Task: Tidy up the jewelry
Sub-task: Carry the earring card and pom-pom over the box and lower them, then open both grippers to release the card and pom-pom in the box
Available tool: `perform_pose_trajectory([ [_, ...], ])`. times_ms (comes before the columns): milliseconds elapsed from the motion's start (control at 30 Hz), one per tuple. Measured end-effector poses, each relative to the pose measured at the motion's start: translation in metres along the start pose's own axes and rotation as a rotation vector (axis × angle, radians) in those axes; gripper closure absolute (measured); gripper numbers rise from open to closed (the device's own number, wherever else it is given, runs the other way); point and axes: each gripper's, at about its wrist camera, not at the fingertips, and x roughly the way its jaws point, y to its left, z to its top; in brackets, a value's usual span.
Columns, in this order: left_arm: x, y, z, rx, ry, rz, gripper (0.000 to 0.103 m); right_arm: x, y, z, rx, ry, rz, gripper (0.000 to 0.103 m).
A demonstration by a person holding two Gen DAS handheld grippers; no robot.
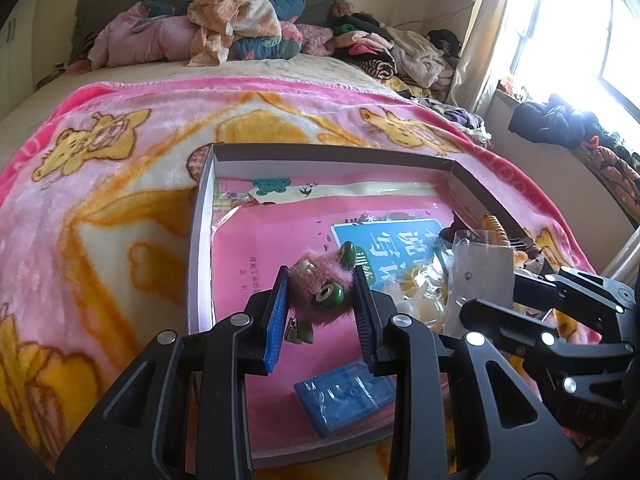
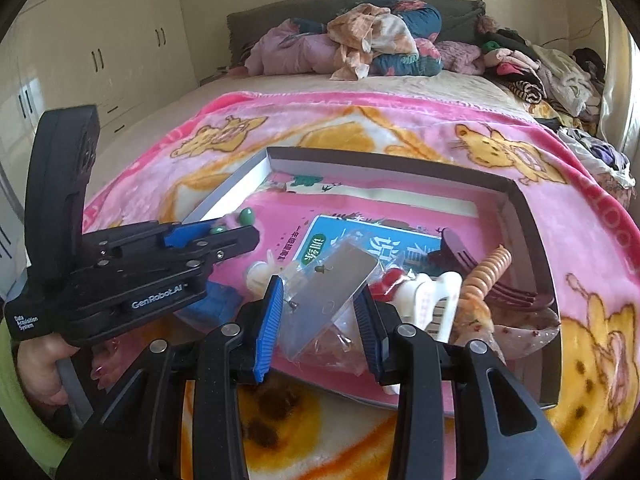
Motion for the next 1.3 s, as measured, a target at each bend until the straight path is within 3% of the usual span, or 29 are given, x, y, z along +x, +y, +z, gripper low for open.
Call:
perform_pose_trajectory([
  [500, 0.003, 0.001, 0.0, 0.008, 0.005, 0.014, 0.078, -0.011, -0.001, -0.012, 0.021, -0.006, 0.015, 0.054],
  [933, -0.02, -0.002, -0.001, 0.006, -0.033, 0.047, 0.046, -0.053, -0.002, -0.031, 0.031, -0.08, -0.014, 0.035],
  [1300, -0.053, -0.017, -0.006, 0.024, -0.076, 0.072, 0.03, -0.089, -0.013, -0.046, 0.084, -0.169, -0.066, 0.015],
])
